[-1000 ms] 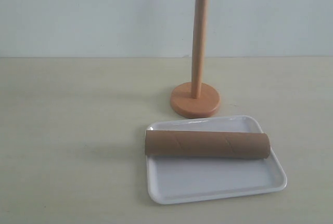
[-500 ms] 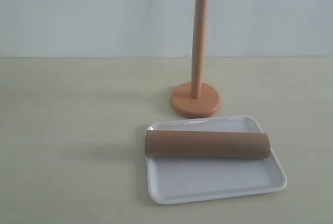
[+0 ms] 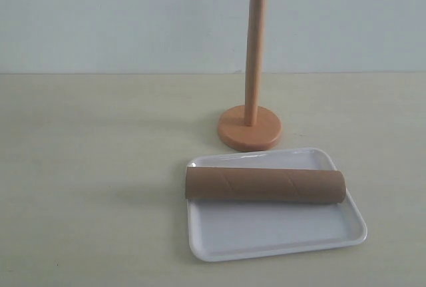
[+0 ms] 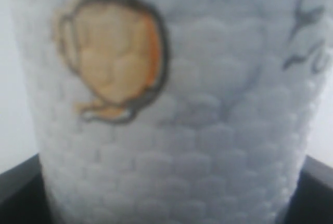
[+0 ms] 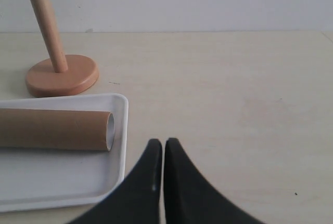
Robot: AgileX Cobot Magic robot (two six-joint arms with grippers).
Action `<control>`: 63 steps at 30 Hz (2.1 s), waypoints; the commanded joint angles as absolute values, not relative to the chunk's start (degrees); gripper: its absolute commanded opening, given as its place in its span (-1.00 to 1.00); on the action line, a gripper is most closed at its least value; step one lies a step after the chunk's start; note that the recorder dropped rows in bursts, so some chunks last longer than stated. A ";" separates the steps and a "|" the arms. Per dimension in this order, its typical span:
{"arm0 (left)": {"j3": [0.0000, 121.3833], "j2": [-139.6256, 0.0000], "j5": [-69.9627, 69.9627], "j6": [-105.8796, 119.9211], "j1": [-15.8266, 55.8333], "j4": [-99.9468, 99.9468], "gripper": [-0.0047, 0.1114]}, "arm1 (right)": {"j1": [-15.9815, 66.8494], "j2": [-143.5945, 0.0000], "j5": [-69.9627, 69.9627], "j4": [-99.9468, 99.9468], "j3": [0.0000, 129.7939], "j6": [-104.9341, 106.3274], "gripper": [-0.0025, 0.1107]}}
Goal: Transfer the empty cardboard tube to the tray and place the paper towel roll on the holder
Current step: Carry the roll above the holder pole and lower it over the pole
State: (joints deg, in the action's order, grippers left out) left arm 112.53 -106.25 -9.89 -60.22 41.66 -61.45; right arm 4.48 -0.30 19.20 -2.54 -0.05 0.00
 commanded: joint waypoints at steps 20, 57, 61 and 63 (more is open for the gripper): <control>125.99 -113.21 -17.70 -40.85 44.05 -45.86 -0.85 | 4.54 0.00 18.43 -2.62 0.00 0.00 -0.93; 125.99 -113.34 -13.68 -46.65 41.54 -49.88 -0.85 | 4.54 0.00 18.43 -2.62 0.00 0.00 -0.93; 125.99 -113.34 -13.68 -46.65 41.27 -49.75 -0.85 | 4.54 0.00 18.43 -2.62 0.00 0.00 -0.93; 125.99 -113.34 -13.68 -46.65 41.27 -49.61 -0.85 | 4.54 0.00 18.43 -2.62 0.00 0.00 -0.93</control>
State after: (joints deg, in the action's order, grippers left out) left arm 125.15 -113.91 -14.72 -46.03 41.32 -49.86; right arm 4.48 -0.30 18.96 -2.54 -0.05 0.00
